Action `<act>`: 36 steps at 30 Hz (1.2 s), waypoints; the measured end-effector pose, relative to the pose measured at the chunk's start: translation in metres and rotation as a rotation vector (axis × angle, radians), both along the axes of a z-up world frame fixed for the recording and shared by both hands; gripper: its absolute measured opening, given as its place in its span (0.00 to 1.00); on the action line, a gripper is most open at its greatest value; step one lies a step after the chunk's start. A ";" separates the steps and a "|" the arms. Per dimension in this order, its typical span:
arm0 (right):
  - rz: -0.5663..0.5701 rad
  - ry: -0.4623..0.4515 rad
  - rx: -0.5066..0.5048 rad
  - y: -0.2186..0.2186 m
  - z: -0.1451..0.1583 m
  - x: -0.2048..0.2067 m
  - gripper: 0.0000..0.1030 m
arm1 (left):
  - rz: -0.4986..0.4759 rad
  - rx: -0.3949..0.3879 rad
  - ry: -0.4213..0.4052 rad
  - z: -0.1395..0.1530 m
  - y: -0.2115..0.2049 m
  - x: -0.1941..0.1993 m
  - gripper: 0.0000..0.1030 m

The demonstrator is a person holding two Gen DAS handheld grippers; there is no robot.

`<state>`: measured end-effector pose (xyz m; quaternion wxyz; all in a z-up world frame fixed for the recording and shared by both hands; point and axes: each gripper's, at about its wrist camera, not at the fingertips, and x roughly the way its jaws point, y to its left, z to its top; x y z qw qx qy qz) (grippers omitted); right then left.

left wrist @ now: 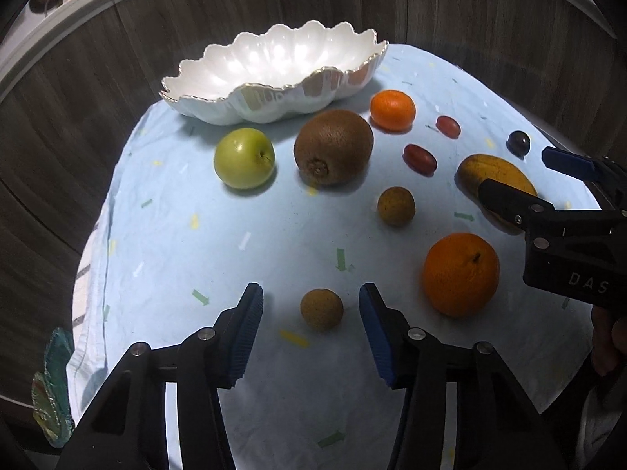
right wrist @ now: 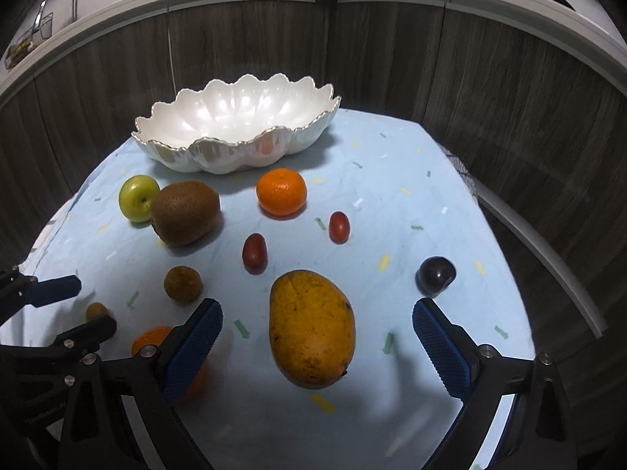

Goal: Organize fruits
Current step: 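Close the right tool on the yellow mango while the left tool closes on the small brown fruit, then lift the mango with the right tool while the left tool lifts the brown fruit toward the bowl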

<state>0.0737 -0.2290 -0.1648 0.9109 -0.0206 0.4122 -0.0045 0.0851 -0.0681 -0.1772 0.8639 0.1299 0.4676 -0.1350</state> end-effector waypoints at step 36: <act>0.021 0.045 0.084 -0.006 -0.010 0.002 0.47 | 0.002 -0.054 0.017 0.001 0.004 -0.006 0.22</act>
